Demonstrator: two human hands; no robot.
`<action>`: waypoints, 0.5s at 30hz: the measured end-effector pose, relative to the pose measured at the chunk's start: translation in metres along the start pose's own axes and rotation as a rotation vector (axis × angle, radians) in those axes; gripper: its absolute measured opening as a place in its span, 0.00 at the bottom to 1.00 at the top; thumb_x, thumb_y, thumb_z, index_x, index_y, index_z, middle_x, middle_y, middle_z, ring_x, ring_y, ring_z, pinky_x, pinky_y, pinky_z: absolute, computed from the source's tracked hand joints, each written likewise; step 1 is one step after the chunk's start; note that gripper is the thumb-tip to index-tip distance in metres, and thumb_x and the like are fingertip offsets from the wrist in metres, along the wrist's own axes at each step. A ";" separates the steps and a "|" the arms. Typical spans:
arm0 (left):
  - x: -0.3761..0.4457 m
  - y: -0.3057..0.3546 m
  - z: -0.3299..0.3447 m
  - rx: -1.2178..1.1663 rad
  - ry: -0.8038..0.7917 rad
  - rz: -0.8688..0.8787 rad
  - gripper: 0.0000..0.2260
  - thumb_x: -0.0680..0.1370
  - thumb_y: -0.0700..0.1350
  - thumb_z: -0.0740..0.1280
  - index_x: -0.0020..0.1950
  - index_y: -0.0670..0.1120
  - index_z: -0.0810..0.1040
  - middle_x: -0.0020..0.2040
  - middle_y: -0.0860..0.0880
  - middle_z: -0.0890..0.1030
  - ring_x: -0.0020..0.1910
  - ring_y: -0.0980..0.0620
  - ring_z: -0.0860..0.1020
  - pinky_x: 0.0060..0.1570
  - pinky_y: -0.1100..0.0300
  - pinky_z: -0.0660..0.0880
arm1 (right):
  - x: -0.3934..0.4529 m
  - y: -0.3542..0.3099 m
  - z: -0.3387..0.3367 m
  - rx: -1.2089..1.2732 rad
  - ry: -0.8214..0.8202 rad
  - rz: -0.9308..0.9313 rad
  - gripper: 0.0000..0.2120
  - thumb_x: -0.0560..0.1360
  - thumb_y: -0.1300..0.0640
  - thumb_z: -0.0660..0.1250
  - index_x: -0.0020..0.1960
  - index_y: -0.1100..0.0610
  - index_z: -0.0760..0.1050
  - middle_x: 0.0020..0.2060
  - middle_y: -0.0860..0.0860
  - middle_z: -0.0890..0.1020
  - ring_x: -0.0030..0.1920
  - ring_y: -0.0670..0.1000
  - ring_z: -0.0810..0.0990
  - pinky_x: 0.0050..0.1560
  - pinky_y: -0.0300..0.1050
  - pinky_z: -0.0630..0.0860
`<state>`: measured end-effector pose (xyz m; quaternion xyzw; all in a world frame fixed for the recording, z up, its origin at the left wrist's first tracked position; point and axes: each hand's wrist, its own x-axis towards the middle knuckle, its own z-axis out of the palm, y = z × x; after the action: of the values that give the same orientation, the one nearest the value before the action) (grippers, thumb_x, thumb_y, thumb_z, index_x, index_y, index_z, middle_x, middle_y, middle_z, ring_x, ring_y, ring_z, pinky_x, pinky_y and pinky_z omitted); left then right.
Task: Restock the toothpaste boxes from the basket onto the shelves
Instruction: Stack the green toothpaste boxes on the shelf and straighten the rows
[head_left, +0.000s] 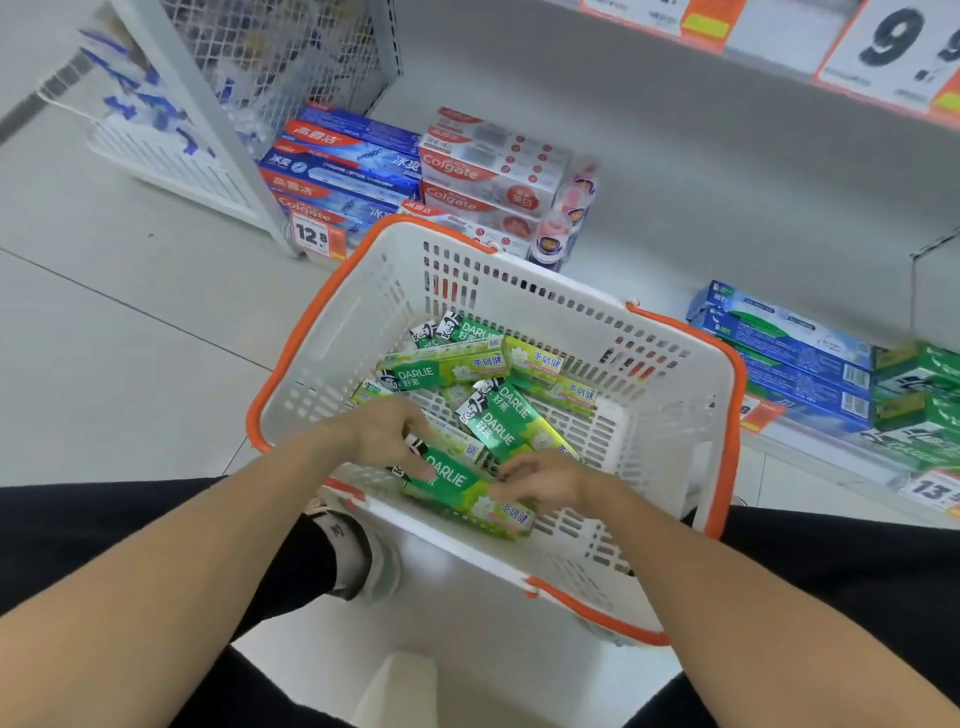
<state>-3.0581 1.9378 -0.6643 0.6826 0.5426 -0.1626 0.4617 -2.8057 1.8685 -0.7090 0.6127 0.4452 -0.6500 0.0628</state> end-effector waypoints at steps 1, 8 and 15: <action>-0.003 -0.001 -0.008 -0.085 0.040 -0.002 0.26 0.67 0.51 0.81 0.62 0.47 0.79 0.59 0.49 0.76 0.56 0.49 0.76 0.54 0.59 0.72 | -0.001 0.002 -0.004 0.088 -0.013 0.019 0.32 0.74 0.49 0.75 0.74 0.54 0.69 0.73 0.52 0.70 0.72 0.56 0.70 0.69 0.54 0.73; -0.020 -0.009 -0.045 -0.613 0.355 -0.122 0.16 0.74 0.47 0.76 0.58 0.43 0.78 0.49 0.40 0.81 0.36 0.42 0.85 0.38 0.53 0.84 | 0.013 0.025 0.008 -0.202 -0.036 0.062 0.44 0.71 0.55 0.77 0.80 0.55 0.57 0.77 0.55 0.66 0.75 0.57 0.66 0.74 0.51 0.65; -0.017 -0.020 -0.036 -0.669 0.479 -0.173 0.12 0.77 0.44 0.74 0.59 0.44 0.79 0.49 0.40 0.83 0.38 0.40 0.84 0.32 0.53 0.81 | 0.024 0.026 0.032 -0.605 0.060 -0.050 0.34 0.76 0.44 0.70 0.76 0.57 0.66 0.72 0.57 0.72 0.69 0.58 0.73 0.69 0.49 0.71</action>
<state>-3.0919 1.9567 -0.6416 0.4654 0.7129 0.1478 0.5033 -2.8190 1.8435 -0.7471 0.5742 0.6350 -0.4707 0.2133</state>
